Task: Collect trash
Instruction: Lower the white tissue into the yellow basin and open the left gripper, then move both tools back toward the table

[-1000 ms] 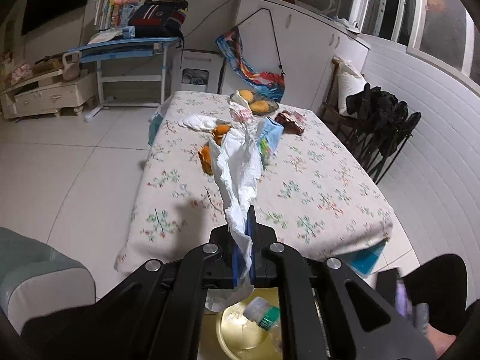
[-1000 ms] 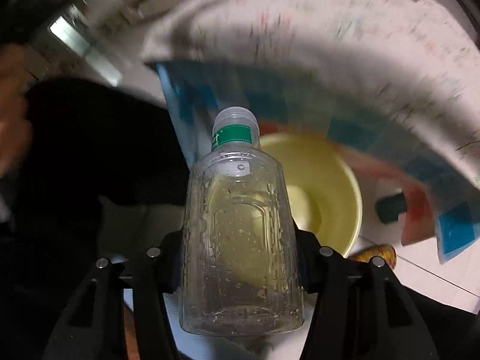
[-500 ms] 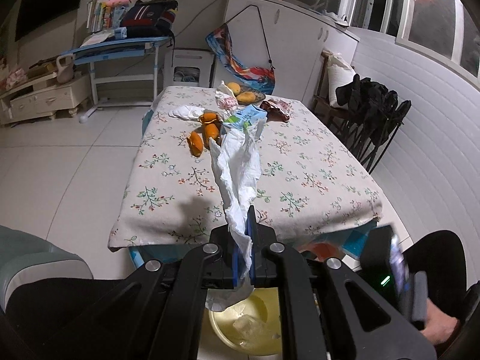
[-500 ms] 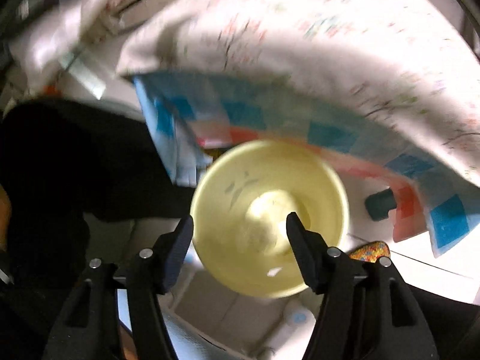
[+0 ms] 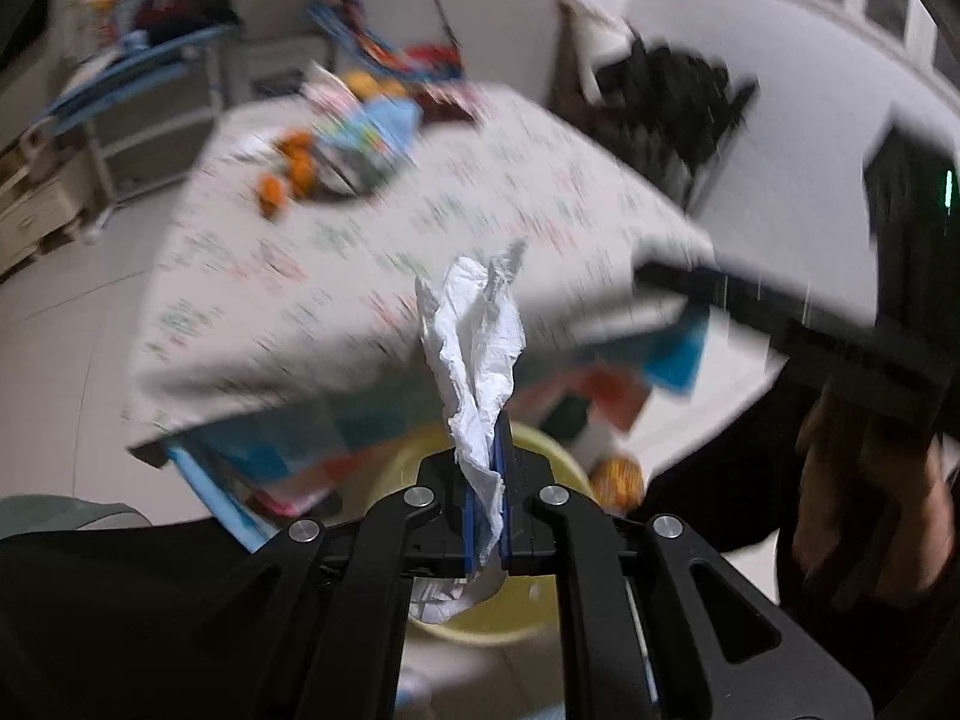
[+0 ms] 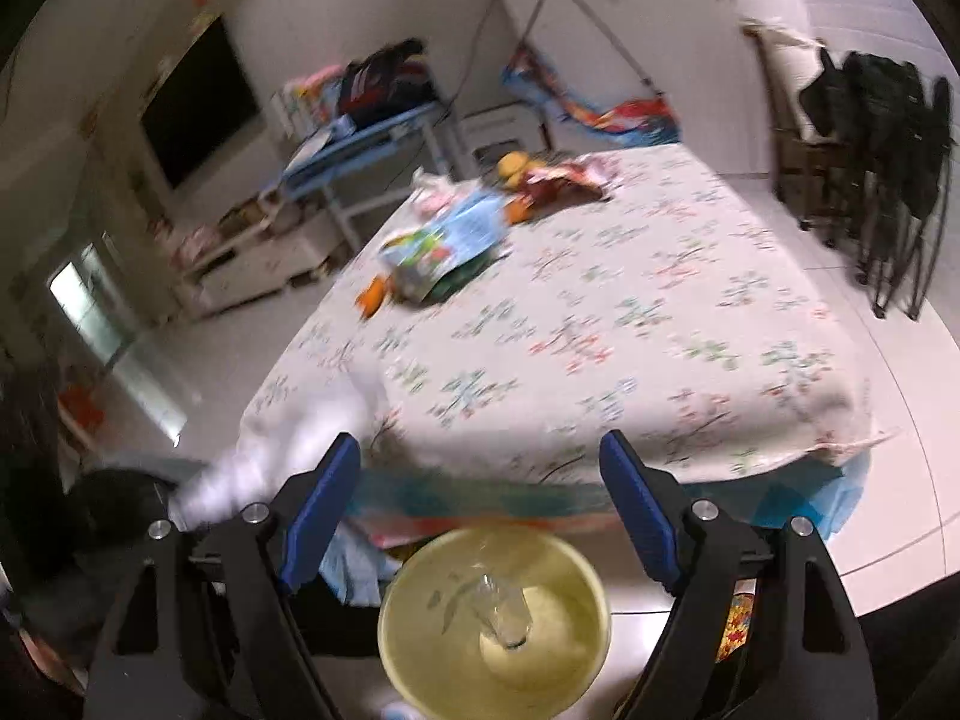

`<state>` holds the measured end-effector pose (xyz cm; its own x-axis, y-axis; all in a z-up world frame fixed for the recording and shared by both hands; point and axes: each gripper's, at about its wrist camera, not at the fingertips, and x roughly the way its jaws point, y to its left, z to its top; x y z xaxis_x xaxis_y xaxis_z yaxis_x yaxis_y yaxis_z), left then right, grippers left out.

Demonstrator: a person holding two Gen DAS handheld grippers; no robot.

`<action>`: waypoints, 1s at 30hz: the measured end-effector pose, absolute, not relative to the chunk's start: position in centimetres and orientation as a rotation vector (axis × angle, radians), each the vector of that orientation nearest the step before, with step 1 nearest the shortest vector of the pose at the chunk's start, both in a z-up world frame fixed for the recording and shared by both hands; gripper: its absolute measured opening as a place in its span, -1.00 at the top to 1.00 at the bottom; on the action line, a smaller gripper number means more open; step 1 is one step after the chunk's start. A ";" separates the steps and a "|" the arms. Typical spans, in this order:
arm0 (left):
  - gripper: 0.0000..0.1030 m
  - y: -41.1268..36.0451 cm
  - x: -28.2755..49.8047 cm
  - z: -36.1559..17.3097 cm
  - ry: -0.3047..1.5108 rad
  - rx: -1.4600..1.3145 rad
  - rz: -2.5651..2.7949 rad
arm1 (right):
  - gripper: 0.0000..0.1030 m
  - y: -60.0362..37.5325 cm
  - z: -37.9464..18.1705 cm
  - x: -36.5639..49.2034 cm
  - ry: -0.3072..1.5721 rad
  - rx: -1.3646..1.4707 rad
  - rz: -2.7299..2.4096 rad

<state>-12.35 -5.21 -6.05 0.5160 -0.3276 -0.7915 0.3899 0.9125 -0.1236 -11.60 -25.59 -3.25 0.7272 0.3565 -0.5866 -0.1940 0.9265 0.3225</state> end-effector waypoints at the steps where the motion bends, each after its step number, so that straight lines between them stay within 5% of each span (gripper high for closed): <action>1: 0.89 -5.9 -12.5 -6.8 0.962 0.098 -0.447 | -0.53 -26.1 -3.1 -11.5 0.690 0.261 0.299; 6: 0.86 -8.5 -13.1 -9.3 1.063 0.228 -0.507 | -0.54 -27.3 -3.6 -11.2 0.677 0.311 0.269; 11: 0.11 -8.7 -13.1 -9.4 1.054 0.262 -0.469 | -0.55 -28.4 -3.4 -11.3 0.658 0.327 0.242; 15: 0.06 -8.1 -12.9 -8.3 0.996 0.247 -0.428 | -0.57 -28.6 -3.4 -11.6 0.644 0.311 0.217; 22: -0.64 -5.0 -12.8 -3.9 0.698 0.147 -0.187 | -0.61 -27.9 -2.4 -12.1 0.579 0.212 0.155; 30: -0.69 -1.5 -11.7 -2.8 0.668 -0.007 -0.060 | -0.69 -26.8 -2.1 -12.4 0.540 0.128 0.150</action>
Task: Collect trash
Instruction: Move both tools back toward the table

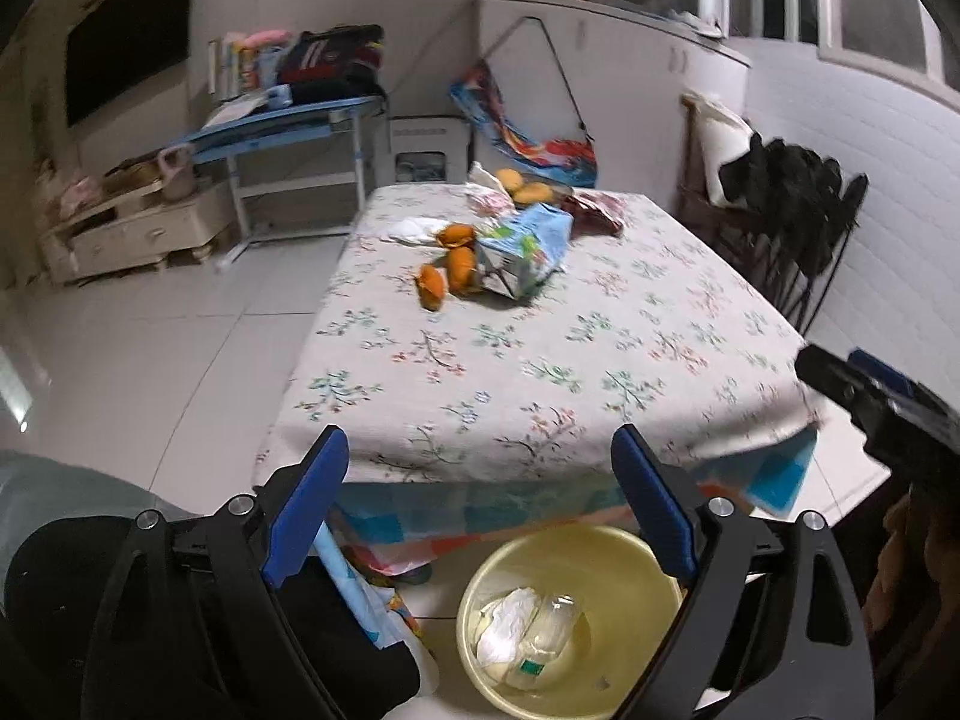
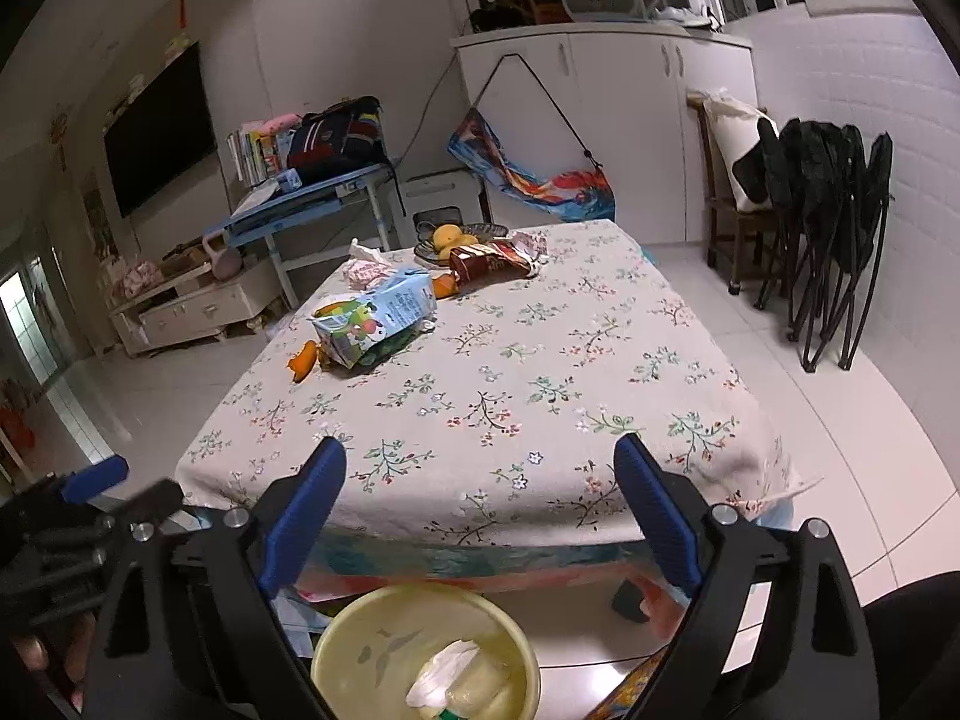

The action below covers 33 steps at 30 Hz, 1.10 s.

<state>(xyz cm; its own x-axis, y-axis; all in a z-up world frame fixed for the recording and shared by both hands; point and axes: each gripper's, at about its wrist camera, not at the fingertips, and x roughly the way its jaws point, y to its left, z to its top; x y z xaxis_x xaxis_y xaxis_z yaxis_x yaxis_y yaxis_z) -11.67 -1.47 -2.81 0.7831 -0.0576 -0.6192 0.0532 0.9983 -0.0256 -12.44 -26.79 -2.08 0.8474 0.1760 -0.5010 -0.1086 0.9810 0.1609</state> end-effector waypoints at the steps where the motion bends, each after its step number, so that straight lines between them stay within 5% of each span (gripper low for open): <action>1: -0.72 -1.4 -11.6 -2.8 0.666 -0.011 -0.054 | -0.70 -26.7 -2.0 -12.5 0.537 0.124 0.150; 33: -0.82 -1.4 -11.7 -2.8 0.635 -0.010 -0.036 | -0.74 -26.2 -1.9 -12.6 0.522 0.101 0.155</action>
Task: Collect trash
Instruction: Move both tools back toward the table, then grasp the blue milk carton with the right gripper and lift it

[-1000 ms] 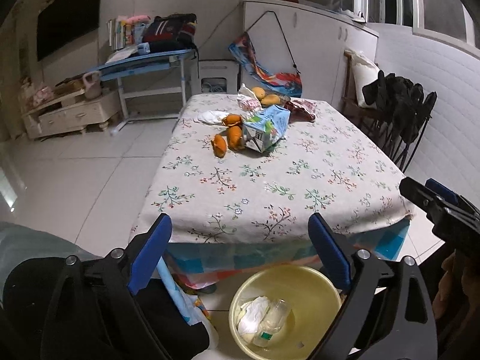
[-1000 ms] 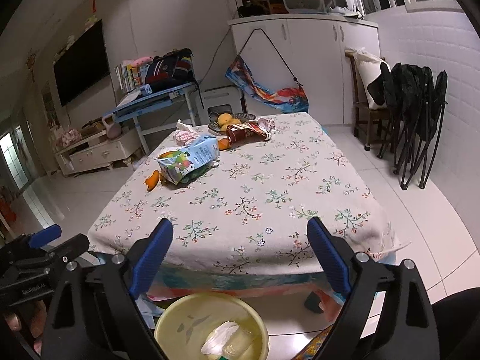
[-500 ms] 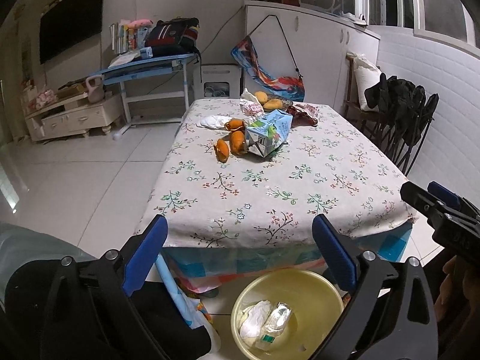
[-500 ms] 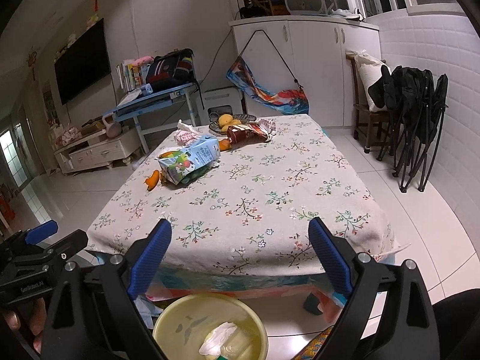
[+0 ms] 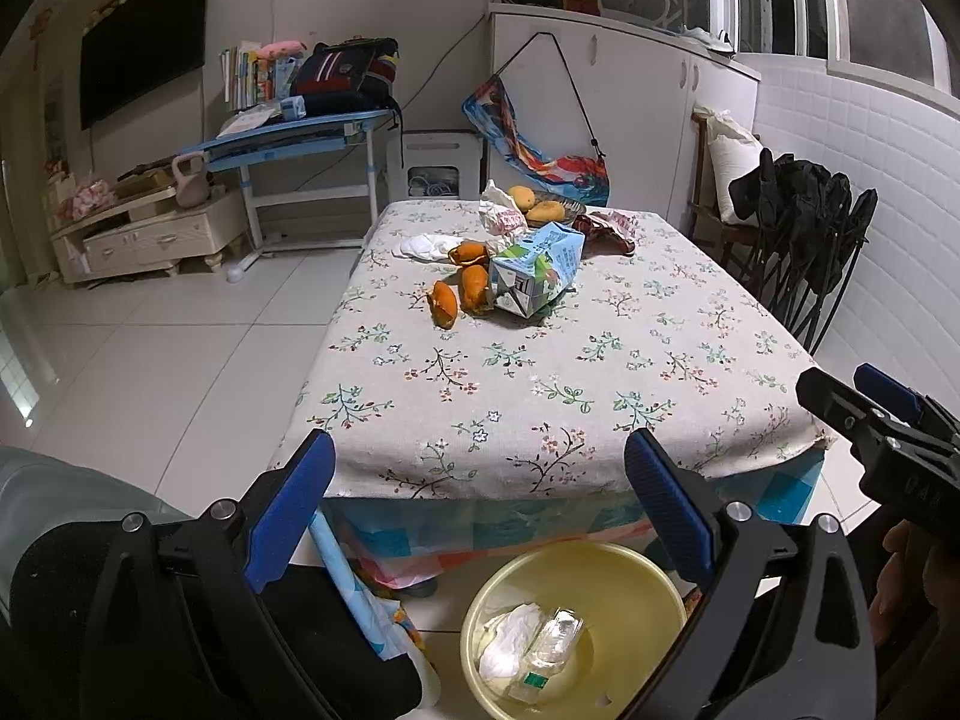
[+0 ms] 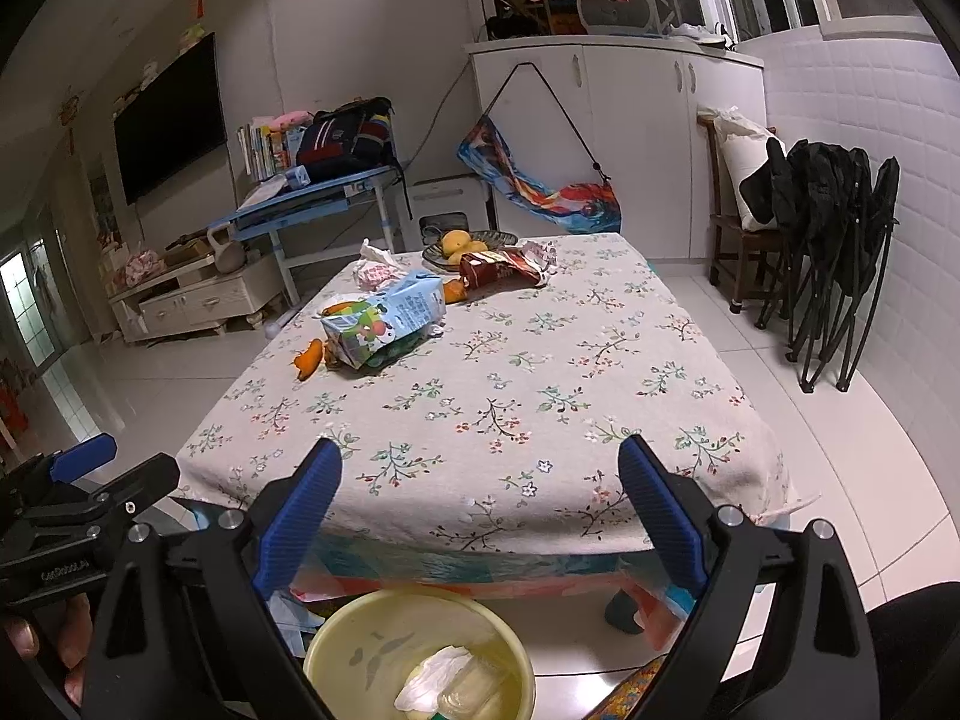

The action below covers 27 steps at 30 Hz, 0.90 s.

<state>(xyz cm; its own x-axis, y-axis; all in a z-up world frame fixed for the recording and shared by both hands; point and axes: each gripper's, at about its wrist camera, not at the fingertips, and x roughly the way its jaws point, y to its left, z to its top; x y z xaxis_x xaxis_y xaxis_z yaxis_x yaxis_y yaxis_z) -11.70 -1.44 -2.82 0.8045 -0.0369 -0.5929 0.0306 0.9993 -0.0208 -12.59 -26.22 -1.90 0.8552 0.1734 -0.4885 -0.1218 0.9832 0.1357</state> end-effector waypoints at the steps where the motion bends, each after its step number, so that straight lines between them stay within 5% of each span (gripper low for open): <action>1: -0.82 -1.4 -11.6 -2.7 0.634 -0.014 -0.038 | -0.74 -26.2 -1.8 -12.5 0.523 0.106 0.161; 27: -0.86 3.5 0.2 0.8 0.650 -0.081 0.056 | -0.78 -24.6 -0.5 -6.0 0.573 0.136 0.273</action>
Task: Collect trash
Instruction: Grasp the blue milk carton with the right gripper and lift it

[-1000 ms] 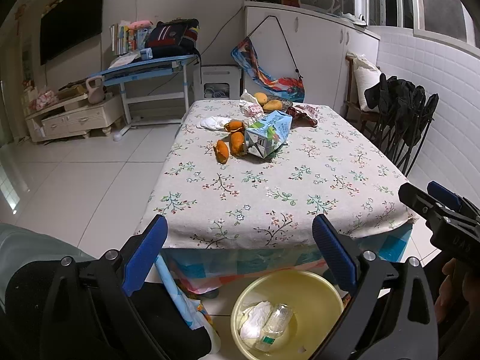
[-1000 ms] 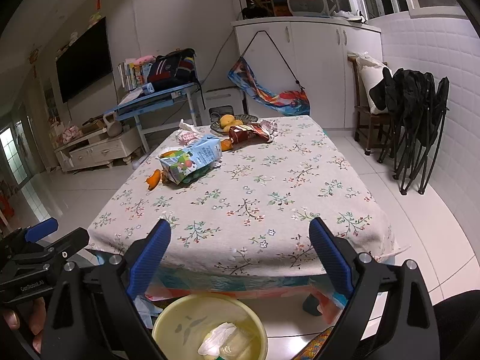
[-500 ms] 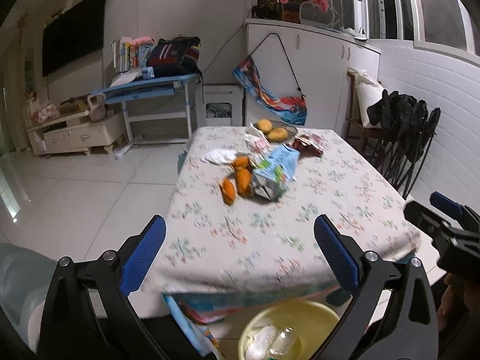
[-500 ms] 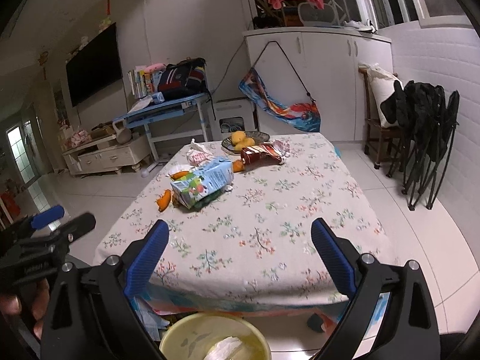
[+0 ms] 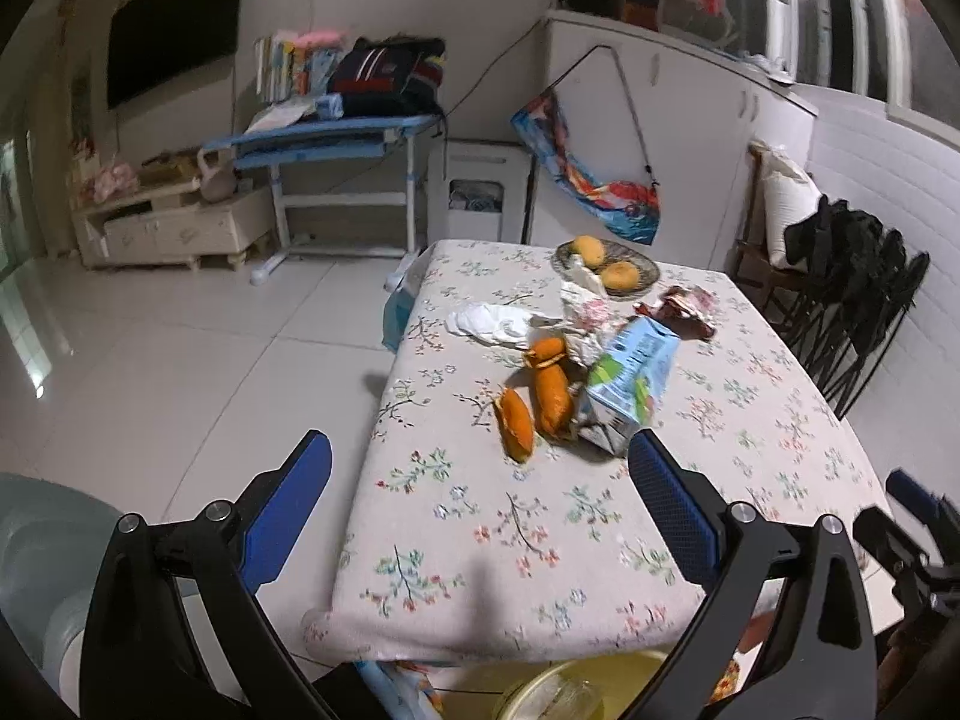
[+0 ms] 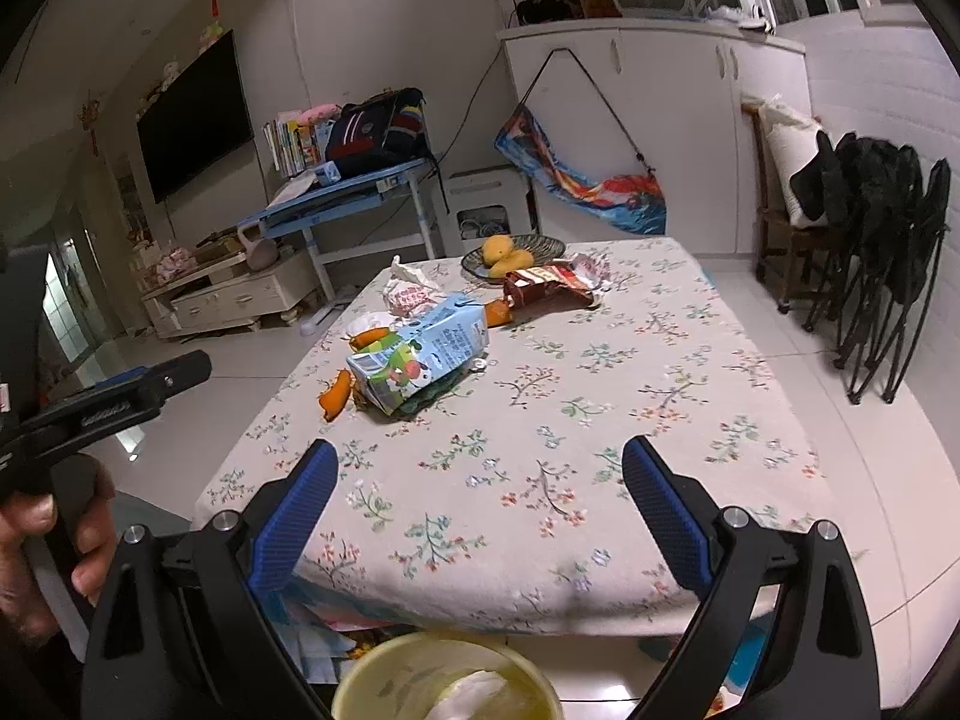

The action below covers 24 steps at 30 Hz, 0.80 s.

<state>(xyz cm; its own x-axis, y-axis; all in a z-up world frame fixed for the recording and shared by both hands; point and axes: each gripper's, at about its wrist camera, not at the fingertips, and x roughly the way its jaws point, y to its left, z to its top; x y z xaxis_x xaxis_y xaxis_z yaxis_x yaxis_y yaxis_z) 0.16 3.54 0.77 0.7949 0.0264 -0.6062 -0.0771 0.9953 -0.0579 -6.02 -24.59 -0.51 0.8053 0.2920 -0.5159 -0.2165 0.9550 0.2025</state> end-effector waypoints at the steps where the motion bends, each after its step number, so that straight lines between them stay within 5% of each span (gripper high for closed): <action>1: -0.86 3.8 0.7 0.6 0.660 -0.088 0.063 | -0.78 -24.5 -0.6 -5.4 0.584 0.145 0.282; 15: -0.86 7.4 3.7 -0.8 0.709 -0.234 0.146 | -0.77 -20.1 -3.9 8.9 0.834 0.477 0.323; 24: -0.86 7.3 4.2 -1.0 0.723 -0.223 0.131 | -0.56 -19.4 -6.6 12.3 0.932 0.592 0.280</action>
